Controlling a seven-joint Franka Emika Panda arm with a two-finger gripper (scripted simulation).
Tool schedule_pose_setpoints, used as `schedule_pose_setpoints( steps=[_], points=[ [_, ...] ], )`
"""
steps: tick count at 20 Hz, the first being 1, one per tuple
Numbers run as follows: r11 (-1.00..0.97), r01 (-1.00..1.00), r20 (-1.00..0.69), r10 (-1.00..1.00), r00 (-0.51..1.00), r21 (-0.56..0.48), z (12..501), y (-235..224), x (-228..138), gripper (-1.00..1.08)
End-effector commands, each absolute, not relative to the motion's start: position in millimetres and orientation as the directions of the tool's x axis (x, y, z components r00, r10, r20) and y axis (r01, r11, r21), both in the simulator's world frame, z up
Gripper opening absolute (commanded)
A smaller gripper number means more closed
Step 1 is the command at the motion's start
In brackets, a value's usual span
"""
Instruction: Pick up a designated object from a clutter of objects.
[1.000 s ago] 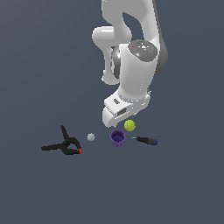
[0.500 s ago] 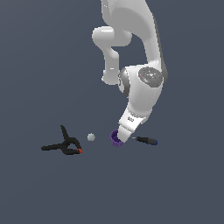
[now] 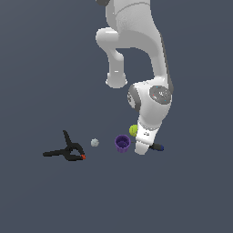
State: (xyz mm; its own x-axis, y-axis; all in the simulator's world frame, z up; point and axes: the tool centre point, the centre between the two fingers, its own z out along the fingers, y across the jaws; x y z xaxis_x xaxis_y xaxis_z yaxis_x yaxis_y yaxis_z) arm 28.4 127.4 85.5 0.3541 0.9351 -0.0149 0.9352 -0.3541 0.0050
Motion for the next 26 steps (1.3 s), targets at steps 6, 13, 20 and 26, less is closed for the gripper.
schedule_pose_setpoints(
  steps=[6,13,20,26],
  points=[
    [-0.254,0.967,-0.002,0.967,0.254,0.001,65.6,140.7,24.8,1.0],
    [-0.246,0.969,-0.001,0.969,0.246,-0.001,62.2,141.9,24.1,1.0],
    [-0.243,0.97,-0.001,0.97,0.243,0.0,37.0,142.2,23.1,1.0],
    [-0.241,0.971,0.0,0.971,0.241,0.0,15.2,142.4,23.4,1.0]
  ],
)
